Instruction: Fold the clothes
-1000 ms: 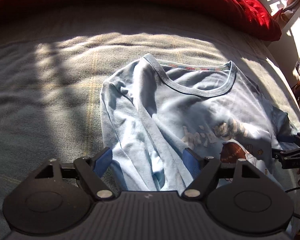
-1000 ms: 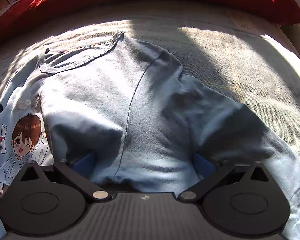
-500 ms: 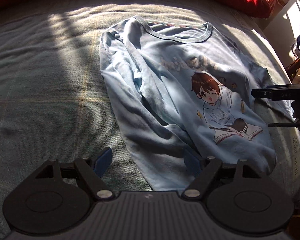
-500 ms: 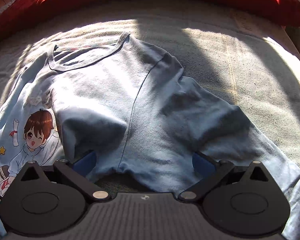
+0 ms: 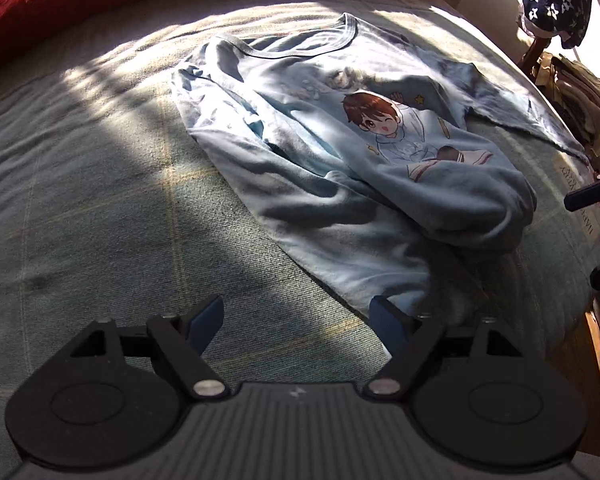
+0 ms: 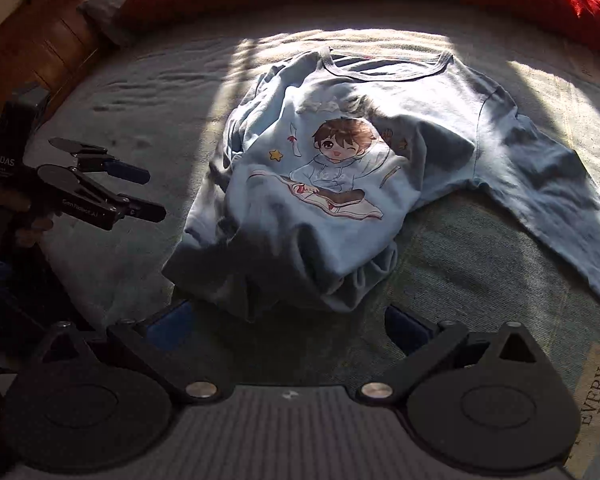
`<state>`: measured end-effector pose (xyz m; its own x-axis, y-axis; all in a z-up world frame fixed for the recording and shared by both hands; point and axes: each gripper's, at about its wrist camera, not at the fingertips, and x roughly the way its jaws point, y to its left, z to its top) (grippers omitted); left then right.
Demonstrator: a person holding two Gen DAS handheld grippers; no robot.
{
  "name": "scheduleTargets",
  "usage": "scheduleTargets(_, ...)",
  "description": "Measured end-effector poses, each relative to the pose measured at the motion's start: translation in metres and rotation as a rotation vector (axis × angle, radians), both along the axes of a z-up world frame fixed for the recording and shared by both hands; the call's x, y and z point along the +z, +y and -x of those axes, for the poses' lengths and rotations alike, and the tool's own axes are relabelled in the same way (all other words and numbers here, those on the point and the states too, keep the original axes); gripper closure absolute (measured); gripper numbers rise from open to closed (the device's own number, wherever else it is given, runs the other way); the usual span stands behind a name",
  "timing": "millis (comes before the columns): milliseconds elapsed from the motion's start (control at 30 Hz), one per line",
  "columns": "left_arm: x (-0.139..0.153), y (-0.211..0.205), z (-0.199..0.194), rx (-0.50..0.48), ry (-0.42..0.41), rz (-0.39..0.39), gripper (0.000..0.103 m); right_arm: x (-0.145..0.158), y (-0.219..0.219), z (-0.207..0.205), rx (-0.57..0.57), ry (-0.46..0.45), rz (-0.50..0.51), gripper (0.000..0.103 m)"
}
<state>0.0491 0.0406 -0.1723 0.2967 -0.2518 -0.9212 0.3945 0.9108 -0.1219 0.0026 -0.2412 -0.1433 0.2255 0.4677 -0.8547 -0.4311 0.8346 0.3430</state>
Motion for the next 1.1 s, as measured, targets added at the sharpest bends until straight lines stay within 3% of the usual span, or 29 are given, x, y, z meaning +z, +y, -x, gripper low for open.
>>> scheduleTargets(200, -0.01, 0.006, 0.013, -0.013, 0.005, 0.001, 0.023, -0.037, 0.062, 0.001, 0.042, 0.036, -0.114, 0.0)
scheduleTargets(367, -0.018, 0.005, 0.018, 0.022, 0.014, -0.005, 0.023, -0.062, 0.075, -0.016, 0.066, 0.058, -0.135, 0.0)
scheduleTargets(667, -0.014, 0.026, 0.025, 0.187, 0.009, -0.013, 0.023, -0.063, 0.099, -0.01, 0.251, 0.114, -0.28, 0.0)
scheduleTargets(767, -0.017, 0.034, 0.03, 0.218, 0.013, -0.018, 0.023, -0.067, 0.11, -0.01, 0.262, 0.063, -0.204, 0.0)
scheduleTargets(967, -0.017, 0.056, 0.039, 0.183, 0.017, -0.004, 0.023, -0.065, 0.115, -0.011, 0.204, -0.016, -0.061, 0.0)
scheduleTargets(1100, -0.015, 0.074, 0.042, 0.172, 0.021, 0.013, 0.023, -0.074, 0.115, -0.015, 0.131, 0.05, -0.024, 0.0)
